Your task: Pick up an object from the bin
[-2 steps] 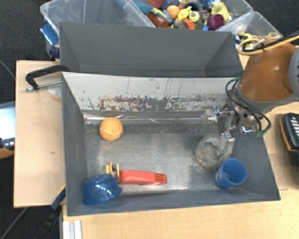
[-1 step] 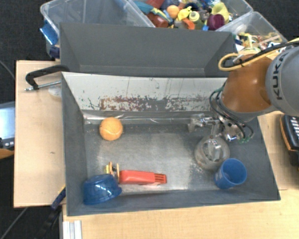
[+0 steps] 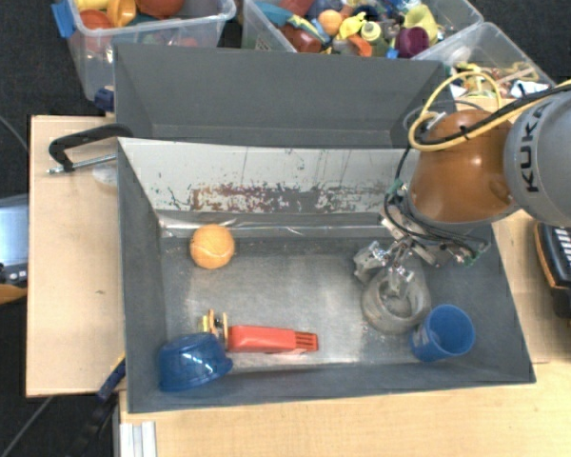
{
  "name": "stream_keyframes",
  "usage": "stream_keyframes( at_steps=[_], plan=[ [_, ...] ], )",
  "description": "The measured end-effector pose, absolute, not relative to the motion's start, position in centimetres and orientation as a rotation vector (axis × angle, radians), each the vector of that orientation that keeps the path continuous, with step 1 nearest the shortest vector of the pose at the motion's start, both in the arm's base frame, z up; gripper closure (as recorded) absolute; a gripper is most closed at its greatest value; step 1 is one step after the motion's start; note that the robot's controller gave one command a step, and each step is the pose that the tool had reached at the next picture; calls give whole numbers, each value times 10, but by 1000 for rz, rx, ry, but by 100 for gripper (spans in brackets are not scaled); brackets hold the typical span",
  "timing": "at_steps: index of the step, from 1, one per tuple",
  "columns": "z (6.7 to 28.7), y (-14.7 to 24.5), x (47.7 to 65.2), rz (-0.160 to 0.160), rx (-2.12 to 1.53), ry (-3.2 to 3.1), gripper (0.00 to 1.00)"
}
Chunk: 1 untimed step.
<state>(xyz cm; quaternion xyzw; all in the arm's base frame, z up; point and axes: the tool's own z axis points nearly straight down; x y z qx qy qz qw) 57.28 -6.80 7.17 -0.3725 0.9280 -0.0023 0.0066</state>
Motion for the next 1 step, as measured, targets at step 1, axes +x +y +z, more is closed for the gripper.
stream_keyframes(
  at_steps=[1],
  plan=[
    [72,-68,573,-7,-1164,2903,100]
  ],
)
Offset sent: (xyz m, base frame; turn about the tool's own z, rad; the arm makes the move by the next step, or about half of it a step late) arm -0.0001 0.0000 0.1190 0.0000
